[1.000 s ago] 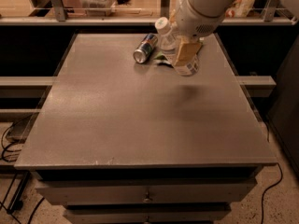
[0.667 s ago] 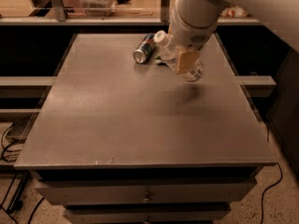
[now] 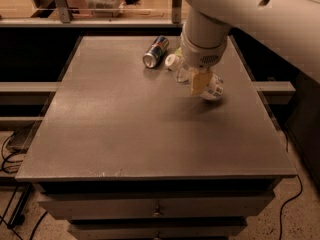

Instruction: Knock blue plastic bottle over

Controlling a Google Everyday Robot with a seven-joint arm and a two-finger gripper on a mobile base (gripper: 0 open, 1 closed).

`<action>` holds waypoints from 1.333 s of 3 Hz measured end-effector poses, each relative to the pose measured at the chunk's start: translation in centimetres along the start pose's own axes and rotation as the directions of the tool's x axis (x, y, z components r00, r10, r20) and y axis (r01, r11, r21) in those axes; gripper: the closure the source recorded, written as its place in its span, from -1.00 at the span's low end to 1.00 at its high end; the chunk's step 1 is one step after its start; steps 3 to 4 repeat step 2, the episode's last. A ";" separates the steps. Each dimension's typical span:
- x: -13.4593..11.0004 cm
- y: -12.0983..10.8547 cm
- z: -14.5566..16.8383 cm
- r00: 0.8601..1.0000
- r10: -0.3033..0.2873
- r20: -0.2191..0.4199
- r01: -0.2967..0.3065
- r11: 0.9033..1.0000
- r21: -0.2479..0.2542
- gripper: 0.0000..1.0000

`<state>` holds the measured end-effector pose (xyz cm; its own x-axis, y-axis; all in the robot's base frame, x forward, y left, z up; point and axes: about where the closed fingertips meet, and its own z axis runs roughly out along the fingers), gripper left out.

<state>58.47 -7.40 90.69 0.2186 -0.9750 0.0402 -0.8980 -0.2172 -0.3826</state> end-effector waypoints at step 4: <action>-2.4 1.8 0.1 0.996 0.018 0.091 -0.012 0.998 -0.069 -1.00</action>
Offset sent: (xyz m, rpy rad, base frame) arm -0.0166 0.0139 -0.0078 0.0537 0.0696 0.0126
